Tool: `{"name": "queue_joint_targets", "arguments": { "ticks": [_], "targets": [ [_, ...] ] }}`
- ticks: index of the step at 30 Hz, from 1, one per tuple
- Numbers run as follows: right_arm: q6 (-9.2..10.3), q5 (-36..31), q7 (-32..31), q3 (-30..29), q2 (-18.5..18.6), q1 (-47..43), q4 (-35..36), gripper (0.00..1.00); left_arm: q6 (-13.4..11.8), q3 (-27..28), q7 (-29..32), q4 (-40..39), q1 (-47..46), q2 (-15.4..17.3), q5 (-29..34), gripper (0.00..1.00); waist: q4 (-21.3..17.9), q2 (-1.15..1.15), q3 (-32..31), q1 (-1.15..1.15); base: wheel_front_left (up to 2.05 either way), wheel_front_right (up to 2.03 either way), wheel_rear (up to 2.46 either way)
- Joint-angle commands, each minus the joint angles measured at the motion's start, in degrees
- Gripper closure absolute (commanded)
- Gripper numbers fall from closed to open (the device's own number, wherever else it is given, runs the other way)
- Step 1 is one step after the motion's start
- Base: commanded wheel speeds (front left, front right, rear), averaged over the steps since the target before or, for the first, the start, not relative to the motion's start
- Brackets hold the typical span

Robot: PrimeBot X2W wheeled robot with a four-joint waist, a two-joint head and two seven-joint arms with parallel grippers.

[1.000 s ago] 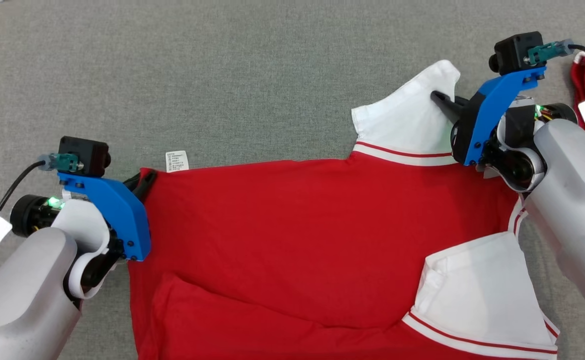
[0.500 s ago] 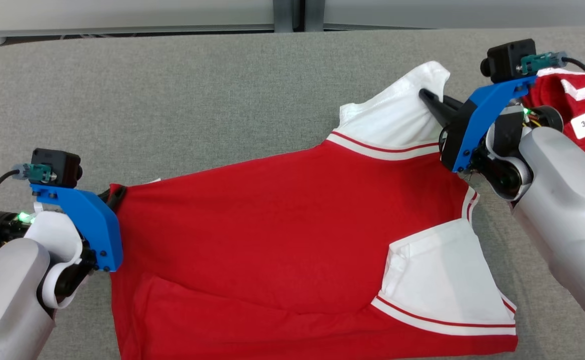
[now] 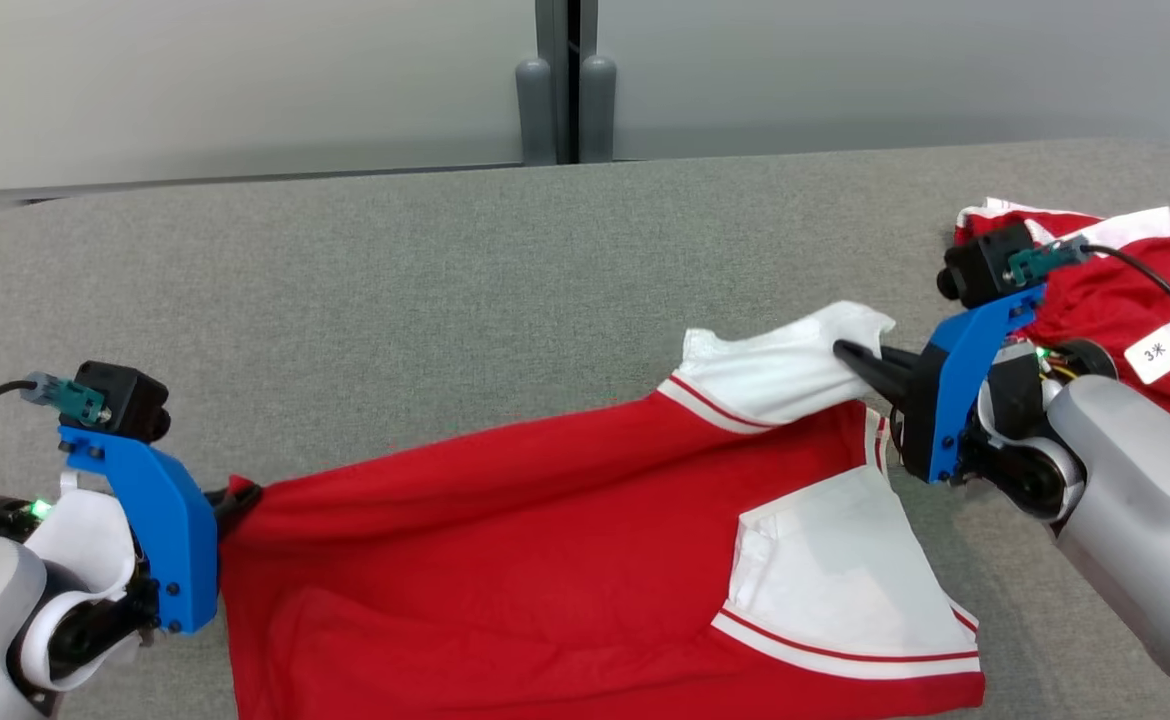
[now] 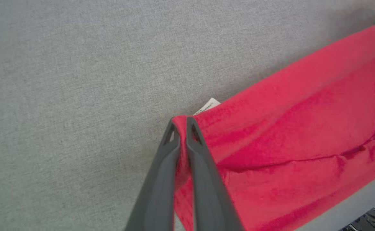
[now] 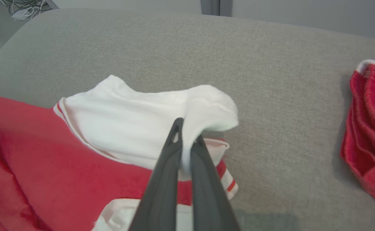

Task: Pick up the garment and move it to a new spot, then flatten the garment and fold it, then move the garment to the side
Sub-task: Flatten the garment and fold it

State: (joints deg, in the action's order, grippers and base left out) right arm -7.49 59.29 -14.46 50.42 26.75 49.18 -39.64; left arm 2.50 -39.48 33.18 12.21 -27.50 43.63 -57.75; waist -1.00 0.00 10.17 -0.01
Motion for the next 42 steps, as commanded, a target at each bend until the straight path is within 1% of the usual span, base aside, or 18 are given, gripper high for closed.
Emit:
{"name": "queue_joint_targets", "arguments": {
  "ticks": [1,5,9,16,17,18,19,20,21,22,25,28,31,33,35,38,40,42],
  "targets": [
    [-0.01,0.8,-1.1,0.6,0.8,-1.7,0.6,1.0,-0.4,0.2,1.8,-1.4,1.4,0.8,-1.6,1.0,-0.7,0.0,-1.1,0.01,0.0,0.0,0.0],
    [-0.01,1.7,-3.6,1.9,1.7,-3.5,2.3,1.0,-1.4,-0.3,6.2,-5.1,3.8,2.3,-5.0,1.0,-1.0,0.0,-2.1,0.01,0.0,0.0,0.0],
    [-0.01,2.5,-6.1,3.5,2.8,-5.5,3.9,1.0,-2.4,-1.0,7.7,-7.1,5.7,3.0,-5.8,1.0,-1.2,0.0,-2.6,0.01,0.0,0.0,0.0],
    [-0.01,3.4,-10.0,4.6,4.4,-8.5,5.0,1.0,-2.3,-2.5,9.3,-8.1,8.3,3.1,-7.0,1.0,-1.3,0.0,-3.6,0.01,0.0,0.0,0.0],
    [-0.01,3.5,-10.6,4.7,4.5,-8.9,5.1,0.95,-2.1,-2.6,9.2,-8.2,8.5,2.9,-7.2,0.69,-1.3,0.0,-3.9,0.01,0.0,0.0,0.0],
    [-0.01,3.6,-11.3,4.8,4.7,-9.4,5.2,0.82,-2.1,-2.6,9.0,-8.3,8.8,2.7,-7.3,0.15,-1.3,0.0,-4.0,0.01,0.0,0.0,0.0],
    [-0.01,3.6,-11.3,4.8,4.7,-9.4,5.2,0.82,-2.1,-2.6,9.0,-8.3,8.8,2.7,-7.3,0.15,-1.3,0.0,-4.0,0.01,0.0,0.0,0.0],
    [-0.01,3.9,-12.0,4.9,4.8,-10.0,5.1,0.64,-2.0,-2.9,9.2,-8.3,9.3,2.6,-7.7,0.0,-1.3,0.0,-4.3,0.01,0.0,0.0,0.0],
    [-0.01,4.0,-12.8,4.9,4.9,-10.5,5.1,0.3,-2.0,-3.0,9.6,-8.3,9.7,2.6,-7.9,0.0,-1.3,0.0,-4.6,0.01,0.0,0.0,0.0],
    [-0.01,4.2,-13.5,5.0,5.1,-11.0,5.0,0.0,-2.0,-3.1,9.6,-8.4,9.9,2.7,-8.1,0.0,-1.3,0.0,-4.8,0.01,0.0,0.0,0.0],
    [-0.01,4.7,-14.7,4.6,5.6,-12.5,5.9,0.0,-2.1,-2.5,8.6,-8.6,10.3,3.1,-8.1,0.0,-1.1,0.0,-5.9,0.01,0.0,0.0,0.0],
    [-0.01,5.4,-14.9,3.6,6.7,-14.2,7.0,0.0,-2.5,-1.3,6.0,-9.2,10.6,3.7,-7.3,0.0,-0.9,0.0,-7.5,0.01,0.0,0.0,0.0],
    [-0.01,6.0,-13.3,1.7,8.0,-15.9,8.8,0.0,-3.3,0.7,0.8,-10.1,10.4,4.4,-5.0,0.0,-0.8,0.0,-9.1,0.01,0.0,0.0,0.0],
    [-0.01,6.4,-11.3,-0.1,8.5,-17.1,10.6,0.0,-4.2,2.2,-3.7,-10.4,10.9,4.2,-3.4,0.0,-0.8,0.0,-10.1,0.01,0.0,0.0,0.0],
    [-0.01,5.7,-7.7,-2.5,9.4,-17.8,12.8,0.0,-5.1,3.8,-8.5,-11.0,11.6,3.9,-1.9,0.0,-0.9,0.0,-10.8,0.01,0.0,0.0,0.0],
    [-0.01,3.6,1.4,-7.4,9.7,-19.2,16.2,0.0,-7.7,6.2,-15.9,-11.6,13.2,3.1,0.4,0.0,-1.0,0.0,-11.2,0.01,0.0,0.0,0.0],
    [-0.02,1.0,8.1,-10.7,8.9,-20.5,17.8,0.0,-9.9,7.3,-20.6,-11.9,14.5,2.5,2.4,0.0,-1.1,0.0,-11.3,0.01,0.0,0.0,0.0],
    [-0.01,-1.6,15.0,-14.6,7.6,-22.0,18.9,0.0,-12.5,8.9,-26.0,-12.2,15.8,1.3,4.2,0.0,-1.1,0.0,-11.3,0.01,0.0,0.0,0.0]
  ]
}}
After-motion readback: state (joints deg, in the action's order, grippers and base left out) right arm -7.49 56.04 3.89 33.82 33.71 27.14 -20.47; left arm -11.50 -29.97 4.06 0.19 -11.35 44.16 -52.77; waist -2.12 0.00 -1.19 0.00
